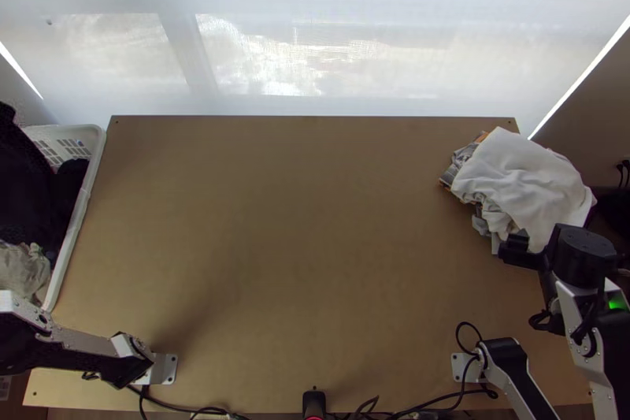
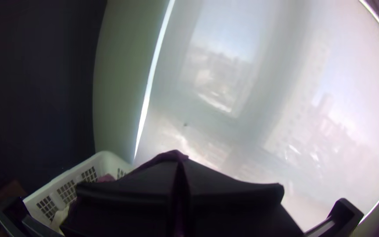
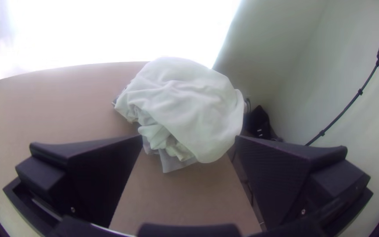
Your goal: Fold the t-shirt
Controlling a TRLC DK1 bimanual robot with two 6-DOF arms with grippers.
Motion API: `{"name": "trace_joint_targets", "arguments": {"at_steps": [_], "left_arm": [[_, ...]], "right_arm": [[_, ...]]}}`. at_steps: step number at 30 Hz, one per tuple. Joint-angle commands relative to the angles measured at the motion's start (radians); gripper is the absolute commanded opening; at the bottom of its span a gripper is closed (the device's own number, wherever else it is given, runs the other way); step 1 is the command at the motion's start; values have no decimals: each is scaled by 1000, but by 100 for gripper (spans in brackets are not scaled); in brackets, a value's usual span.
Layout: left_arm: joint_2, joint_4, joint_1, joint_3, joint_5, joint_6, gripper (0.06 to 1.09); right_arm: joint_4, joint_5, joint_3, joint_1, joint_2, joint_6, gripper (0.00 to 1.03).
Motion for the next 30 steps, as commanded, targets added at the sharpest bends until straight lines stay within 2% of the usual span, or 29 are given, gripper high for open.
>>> {"name": "trace_joint_targets", "arguments": {"at_steps": [1, 4, 10, 20, 24, 30], "left_arm": [[-103, 42, -121, 175, 38, -39, 9], [-139, 90, -215, 181, 35, -41, 9], [-197, 60, -535, 147, 29, -21, 9], [-169, -62, -1184, 115, -184, -24, 9], [-134, -61, -1367, 115, -221, -47, 9], [-82, -73, -1548, 103, -221, -93, 9]], "right_arm": [[-6, 1, -20, 0, -61, -3, 98], [-6, 1, -23, 0, -80, -7, 98], [-6, 1, -23, -8, -87, -6, 98], [11, 2, 5, -13, -63, -3, 98], [11, 5, 3, -17, -63, -3, 98], [6, 5, 3, -45, -67, -3, 98]]}}
